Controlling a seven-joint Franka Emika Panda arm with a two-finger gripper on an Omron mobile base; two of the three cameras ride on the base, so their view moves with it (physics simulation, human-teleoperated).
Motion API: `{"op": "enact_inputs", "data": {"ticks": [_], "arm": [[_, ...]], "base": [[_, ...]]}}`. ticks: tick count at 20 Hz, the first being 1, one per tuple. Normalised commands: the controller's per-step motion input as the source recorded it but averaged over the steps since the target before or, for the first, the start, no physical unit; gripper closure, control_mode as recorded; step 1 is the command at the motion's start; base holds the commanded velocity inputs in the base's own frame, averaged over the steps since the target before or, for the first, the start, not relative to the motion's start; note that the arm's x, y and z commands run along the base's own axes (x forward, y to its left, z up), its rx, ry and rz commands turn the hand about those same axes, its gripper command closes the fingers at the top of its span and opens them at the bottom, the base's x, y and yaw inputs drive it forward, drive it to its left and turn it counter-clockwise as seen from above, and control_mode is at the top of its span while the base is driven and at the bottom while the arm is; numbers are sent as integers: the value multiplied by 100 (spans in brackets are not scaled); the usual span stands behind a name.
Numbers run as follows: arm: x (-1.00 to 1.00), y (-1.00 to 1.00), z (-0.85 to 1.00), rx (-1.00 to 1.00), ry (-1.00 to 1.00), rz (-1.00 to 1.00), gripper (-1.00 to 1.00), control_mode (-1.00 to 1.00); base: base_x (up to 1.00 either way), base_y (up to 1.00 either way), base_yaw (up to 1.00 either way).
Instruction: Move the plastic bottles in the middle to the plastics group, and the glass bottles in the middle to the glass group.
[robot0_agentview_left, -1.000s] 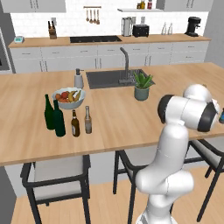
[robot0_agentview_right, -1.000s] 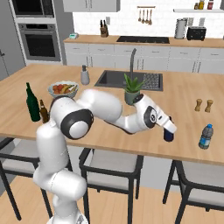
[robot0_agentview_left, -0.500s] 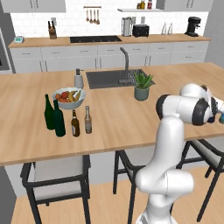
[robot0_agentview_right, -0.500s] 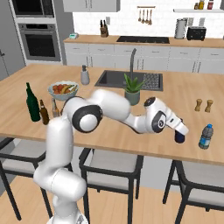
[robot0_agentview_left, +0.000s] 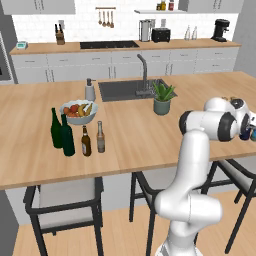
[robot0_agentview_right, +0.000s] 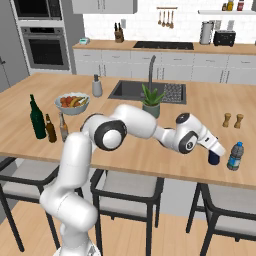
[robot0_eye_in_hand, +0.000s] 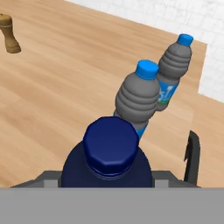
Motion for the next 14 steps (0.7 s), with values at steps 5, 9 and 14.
{"op": "enact_inputs", "data": {"ticks": [5, 9, 14], "arm": [[0, -21, -20, 7, 0, 0, 100, -100], [0, -1, -24, 9, 0, 0, 100, -100], [5, 1, -22, 6, 0, 0, 100, -100]], "base": [[0, 0, 0], [0, 0, 0], [0, 0, 0]]}}
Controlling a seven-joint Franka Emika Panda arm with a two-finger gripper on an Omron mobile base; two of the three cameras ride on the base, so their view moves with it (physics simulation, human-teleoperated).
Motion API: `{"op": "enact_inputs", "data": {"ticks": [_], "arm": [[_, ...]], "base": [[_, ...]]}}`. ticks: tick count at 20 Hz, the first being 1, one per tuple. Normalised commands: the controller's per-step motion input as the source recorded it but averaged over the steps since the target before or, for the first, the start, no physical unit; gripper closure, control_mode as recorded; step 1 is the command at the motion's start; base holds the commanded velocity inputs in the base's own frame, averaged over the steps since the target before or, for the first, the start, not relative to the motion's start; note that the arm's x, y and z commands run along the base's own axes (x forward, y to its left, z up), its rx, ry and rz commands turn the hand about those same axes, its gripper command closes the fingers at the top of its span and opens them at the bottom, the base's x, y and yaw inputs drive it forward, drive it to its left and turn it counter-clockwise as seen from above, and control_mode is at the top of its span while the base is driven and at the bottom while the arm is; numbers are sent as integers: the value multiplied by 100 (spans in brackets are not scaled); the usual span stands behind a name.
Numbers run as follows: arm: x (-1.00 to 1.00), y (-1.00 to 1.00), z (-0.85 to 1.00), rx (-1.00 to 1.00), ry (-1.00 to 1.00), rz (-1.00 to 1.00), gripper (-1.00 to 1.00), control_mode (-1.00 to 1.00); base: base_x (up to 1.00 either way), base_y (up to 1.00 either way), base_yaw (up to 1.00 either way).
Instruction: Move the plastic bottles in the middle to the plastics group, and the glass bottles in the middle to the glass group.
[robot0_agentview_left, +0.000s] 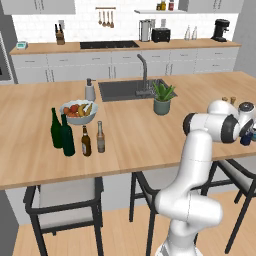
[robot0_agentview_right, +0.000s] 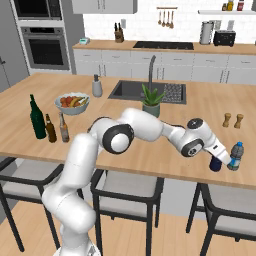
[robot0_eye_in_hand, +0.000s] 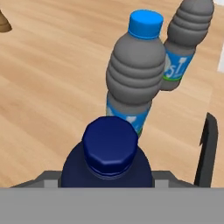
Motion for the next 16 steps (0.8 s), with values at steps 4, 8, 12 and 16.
{"op": "enact_inputs", "data": {"ticks": [4, 8, 12, 16], "arm": [[17, 0, -11, 0, 0, 3, 100, -100], [32, 0, -7, 0, 0, 3, 100, -100], [7, 0, -24, 0, 0, 1, 100, -100], [3, 0, -30, 3, 0, 0, 100, -100]], "base": [[0, 0, 0], [0, 0, 0], [0, 0, 0], [0, 0, 0]]}}
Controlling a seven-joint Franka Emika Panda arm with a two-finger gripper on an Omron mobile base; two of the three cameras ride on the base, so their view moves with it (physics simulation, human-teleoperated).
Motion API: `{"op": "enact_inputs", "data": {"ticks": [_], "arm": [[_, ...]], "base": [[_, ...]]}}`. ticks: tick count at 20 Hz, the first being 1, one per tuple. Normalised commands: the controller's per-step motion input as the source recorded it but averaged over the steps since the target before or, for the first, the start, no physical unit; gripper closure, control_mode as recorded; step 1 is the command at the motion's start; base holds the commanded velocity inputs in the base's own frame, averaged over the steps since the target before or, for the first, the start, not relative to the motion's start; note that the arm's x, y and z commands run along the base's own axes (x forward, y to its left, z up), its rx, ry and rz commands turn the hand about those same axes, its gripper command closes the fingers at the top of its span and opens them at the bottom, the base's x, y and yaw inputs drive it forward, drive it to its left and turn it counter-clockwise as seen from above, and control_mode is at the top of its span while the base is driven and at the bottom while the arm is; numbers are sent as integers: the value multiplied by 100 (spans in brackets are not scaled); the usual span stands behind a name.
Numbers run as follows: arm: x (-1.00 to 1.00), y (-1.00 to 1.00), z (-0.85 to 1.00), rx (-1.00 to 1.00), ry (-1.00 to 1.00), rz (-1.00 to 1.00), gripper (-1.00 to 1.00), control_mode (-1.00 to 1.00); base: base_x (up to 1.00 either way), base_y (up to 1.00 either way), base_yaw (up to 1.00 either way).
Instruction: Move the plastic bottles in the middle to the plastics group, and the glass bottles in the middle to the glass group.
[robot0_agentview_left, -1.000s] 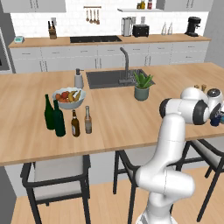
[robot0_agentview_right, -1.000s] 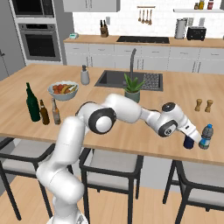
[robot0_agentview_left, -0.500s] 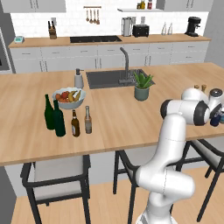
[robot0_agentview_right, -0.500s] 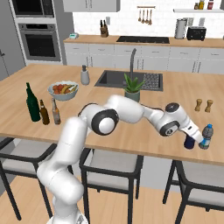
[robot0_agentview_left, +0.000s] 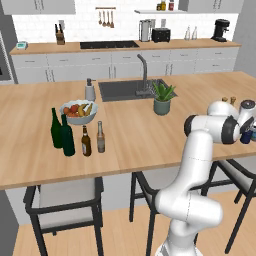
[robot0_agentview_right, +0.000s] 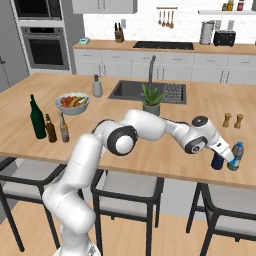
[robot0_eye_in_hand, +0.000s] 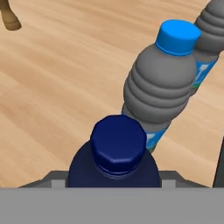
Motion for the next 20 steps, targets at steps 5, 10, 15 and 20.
{"op": "enact_inputs", "data": {"ticks": [5, 10, 15, 20], "arm": [[0, 0, -29, 0, -1, 0, 100, -100], [-4, 0, -25, 0, -2, 0, -100, -100], [-9, 0, -1, 0, -7, 0, -100, -100], [-5, 5, 0, 0, -9, 0, -100, -100]], "base": [[0, 0, 0], [0, 0, 0], [0, 0, 0], [0, 0, 0]]}}
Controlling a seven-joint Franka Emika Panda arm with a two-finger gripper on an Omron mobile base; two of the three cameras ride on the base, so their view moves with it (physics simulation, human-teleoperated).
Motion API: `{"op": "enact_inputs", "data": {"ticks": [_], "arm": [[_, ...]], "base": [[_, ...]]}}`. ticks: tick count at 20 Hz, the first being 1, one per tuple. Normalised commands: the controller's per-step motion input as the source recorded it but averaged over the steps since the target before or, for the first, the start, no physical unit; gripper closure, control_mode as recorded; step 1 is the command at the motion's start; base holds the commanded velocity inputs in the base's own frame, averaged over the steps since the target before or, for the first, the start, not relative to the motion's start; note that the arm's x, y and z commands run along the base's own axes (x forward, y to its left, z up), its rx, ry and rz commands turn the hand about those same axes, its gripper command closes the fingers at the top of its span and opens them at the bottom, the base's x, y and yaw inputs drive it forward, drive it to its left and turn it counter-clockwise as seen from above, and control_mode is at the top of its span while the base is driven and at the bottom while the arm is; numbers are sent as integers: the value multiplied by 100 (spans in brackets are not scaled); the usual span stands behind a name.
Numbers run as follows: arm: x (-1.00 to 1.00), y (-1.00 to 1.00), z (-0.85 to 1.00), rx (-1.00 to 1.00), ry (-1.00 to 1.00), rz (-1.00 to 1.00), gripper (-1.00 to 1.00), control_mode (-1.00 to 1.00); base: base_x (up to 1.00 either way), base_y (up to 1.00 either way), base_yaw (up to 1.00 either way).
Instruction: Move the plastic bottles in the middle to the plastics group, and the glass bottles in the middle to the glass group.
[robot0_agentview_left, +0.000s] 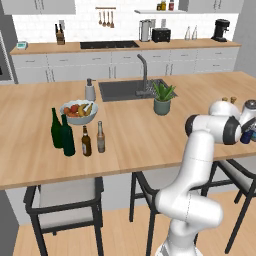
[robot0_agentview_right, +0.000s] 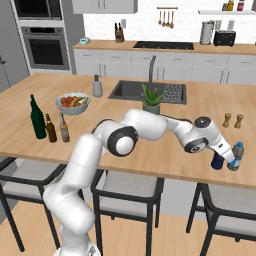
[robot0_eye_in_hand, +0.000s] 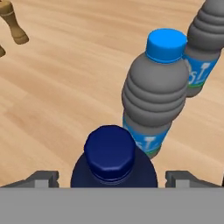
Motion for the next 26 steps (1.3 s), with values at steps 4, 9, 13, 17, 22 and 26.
{"op": "enact_inputs", "data": {"ticks": [4, 9, 13, 17, 22, 26], "arm": [[-2, 10, 2, -1, -4, 0, -100, -100], [-12, 7, 28, -1, 0, 0, -100, -100], [-6, 11, 45, -5, -2, 0, -100, -100], [-15, 17, 48, -7, -8, 0, -100, -100], [-52, 34, 39, -3, -2, 9, -100, -100], [-55, 55, 36, -17, -1, 26, -100, -100]], "base": [[0, 0, 0], [0, 0, 0], [0, 0, 0], [0, 0, 0], [0, 0, 0], [0, 0, 0]]}}
